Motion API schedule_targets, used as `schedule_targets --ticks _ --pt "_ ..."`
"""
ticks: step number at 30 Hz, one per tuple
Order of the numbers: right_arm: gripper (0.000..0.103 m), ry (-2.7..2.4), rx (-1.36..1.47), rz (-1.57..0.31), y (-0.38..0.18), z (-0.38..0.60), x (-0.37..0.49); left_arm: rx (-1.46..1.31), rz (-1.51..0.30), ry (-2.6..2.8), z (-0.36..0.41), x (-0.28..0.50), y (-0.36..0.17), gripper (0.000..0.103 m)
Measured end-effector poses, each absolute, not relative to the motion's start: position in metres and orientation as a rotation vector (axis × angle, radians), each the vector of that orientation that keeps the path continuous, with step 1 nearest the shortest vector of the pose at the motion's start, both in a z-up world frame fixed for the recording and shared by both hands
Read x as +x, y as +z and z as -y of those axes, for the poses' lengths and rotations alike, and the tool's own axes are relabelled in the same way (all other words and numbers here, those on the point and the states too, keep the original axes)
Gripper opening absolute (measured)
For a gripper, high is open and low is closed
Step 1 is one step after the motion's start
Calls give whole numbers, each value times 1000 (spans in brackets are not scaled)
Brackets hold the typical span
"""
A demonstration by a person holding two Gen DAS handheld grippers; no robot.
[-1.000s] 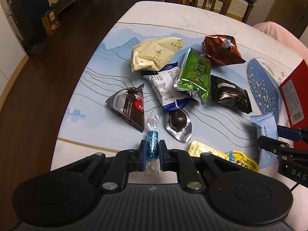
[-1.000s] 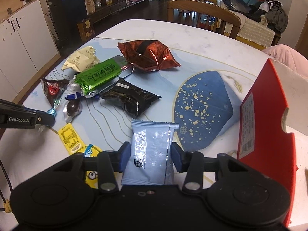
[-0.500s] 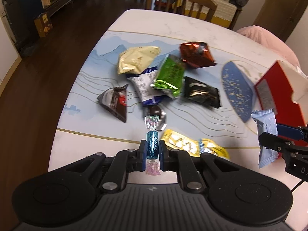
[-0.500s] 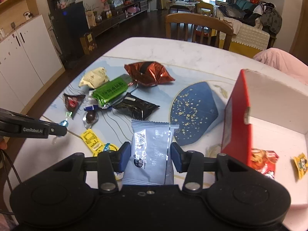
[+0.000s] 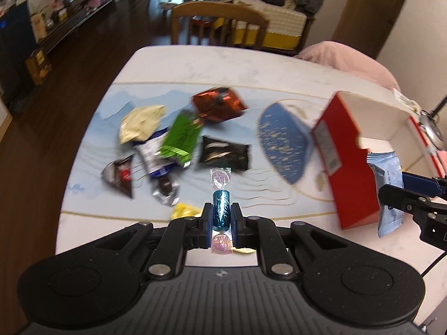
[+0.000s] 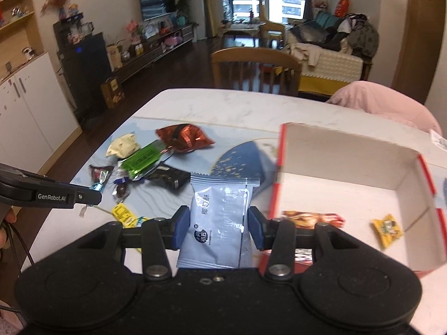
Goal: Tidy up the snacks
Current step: 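Carry the blue candy and light-blue packet into the box and release both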
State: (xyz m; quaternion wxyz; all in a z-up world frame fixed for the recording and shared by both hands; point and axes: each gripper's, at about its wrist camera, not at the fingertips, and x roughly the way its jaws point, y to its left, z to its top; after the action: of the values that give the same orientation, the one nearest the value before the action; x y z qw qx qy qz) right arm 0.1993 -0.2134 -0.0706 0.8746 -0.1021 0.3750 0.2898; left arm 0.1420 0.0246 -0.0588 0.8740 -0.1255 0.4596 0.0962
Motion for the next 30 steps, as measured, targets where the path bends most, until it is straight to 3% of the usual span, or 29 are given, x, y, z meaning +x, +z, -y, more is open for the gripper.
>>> schedule_targets --ticks 13,30 --pt "44 496 -165 -728 -43 293 223 -155 -904 55 72 185 -21 12" --pt "44 422 -200 -782 -68 358 292 -102 -986 -37 168 276 -24 12"
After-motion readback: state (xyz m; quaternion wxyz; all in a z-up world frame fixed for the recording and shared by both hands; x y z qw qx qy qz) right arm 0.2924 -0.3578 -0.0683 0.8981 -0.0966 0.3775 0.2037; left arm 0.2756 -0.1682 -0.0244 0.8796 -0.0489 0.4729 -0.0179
